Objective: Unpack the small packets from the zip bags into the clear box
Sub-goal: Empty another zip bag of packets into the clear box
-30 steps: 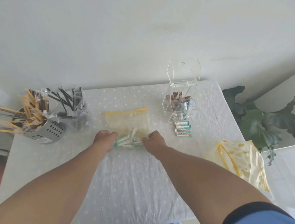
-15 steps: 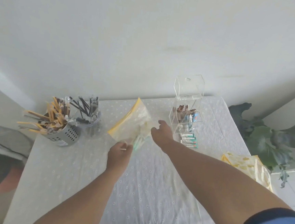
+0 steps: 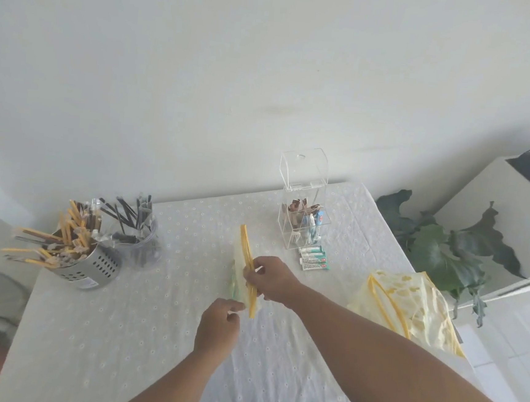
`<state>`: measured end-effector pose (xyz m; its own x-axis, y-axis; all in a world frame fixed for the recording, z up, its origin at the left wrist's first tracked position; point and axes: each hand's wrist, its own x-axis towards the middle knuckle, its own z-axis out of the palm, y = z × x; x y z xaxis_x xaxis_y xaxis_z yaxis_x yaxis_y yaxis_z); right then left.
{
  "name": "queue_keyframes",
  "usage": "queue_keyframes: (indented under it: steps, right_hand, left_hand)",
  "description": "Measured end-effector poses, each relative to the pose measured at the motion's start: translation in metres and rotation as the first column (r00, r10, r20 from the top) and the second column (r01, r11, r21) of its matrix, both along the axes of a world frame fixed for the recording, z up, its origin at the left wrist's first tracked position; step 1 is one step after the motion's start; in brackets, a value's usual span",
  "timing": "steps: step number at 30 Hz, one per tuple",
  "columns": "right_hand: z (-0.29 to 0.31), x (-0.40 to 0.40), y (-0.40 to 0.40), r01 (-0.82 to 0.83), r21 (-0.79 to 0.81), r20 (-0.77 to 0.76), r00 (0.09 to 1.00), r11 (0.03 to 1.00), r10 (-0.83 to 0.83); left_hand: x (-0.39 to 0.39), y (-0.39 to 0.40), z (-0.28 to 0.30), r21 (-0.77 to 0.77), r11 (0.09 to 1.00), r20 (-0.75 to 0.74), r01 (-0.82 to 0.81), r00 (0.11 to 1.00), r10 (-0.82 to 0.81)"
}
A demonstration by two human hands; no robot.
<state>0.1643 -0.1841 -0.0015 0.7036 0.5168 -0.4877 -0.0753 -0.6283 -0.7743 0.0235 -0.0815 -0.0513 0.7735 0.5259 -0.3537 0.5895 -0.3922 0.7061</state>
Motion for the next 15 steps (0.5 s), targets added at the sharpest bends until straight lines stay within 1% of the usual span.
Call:
queue_keyframes:
  steps: [1,2,3,4,5,7,8,10,12,15]
  right_hand:
    - [-0.001,-0.001,-0.006,0.001,0.000,0.008,1.000,1.000,-0.001]
    - [-0.002,-0.002,-0.010,-0.006,-0.001,0.015,1.000,1.000,0.006]
    - [-0.001,-0.001,-0.013,-0.023,-0.003,0.024,0.999,1.000,0.023]
    - [0.002,-0.001,-0.014,-0.052,-0.009,0.042,0.998,0.999,0.052]
    - [0.006,0.000,-0.014,-0.078,-0.011,0.063,0.995,0.997,0.079]
    - [0.016,0.002,-0.007,-0.099,-0.002,0.106,0.989,0.995,0.099]
    - [0.021,0.003,-0.003,-0.092,0.005,0.130,0.987,0.996,0.090]
    - [0.027,0.008,0.002,-0.067,0.019,0.148,0.987,0.998,0.064]
    - [0.029,0.014,0.002,-0.080,0.028,0.113,0.991,0.996,0.076]
    - [0.027,0.019,-0.006,-0.128,0.054,0.010,0.992,0.990,0.128]
  left_hand:
    - [0.003,0.002,0.007,-0.175,0.971,0.049,-0.161,0.984,0.172]
    - [0.009,0.003,0.017,-0.320,0.902,0.083,-0.289,0.940,0.331]
    - [0.016,0.005,0.027,-0.431,0.832,0.100,-0.349,0.898,0.429]
    - [0.025,0.006,0.036,-0.515,0.782,0.110,-0.352,0.877,0.468]
    - [0.034,0.006,0.043,-0.557,0.762,0.119,-0.330,0.877,0.466]
    - [0.050,0.005,0.051,-0.523,0.793,0.116,-0.311,0.896,0.428]
    - [0.056,0.005,0.053,-0.504,0.800,0.113,-0.327,0.893,0.436]
    - [0.064,0.005,0.058,-0.525,0.779,0.132,-0.344,0.871,0.474]
    - [0.067,0.006,0.063,-0.559,0.767,0.161,-0.314,0.867,0.472]
    - [0.064,0.009,0.067,-0.560,0.786,0.180,-0.261,0.888,0.422]
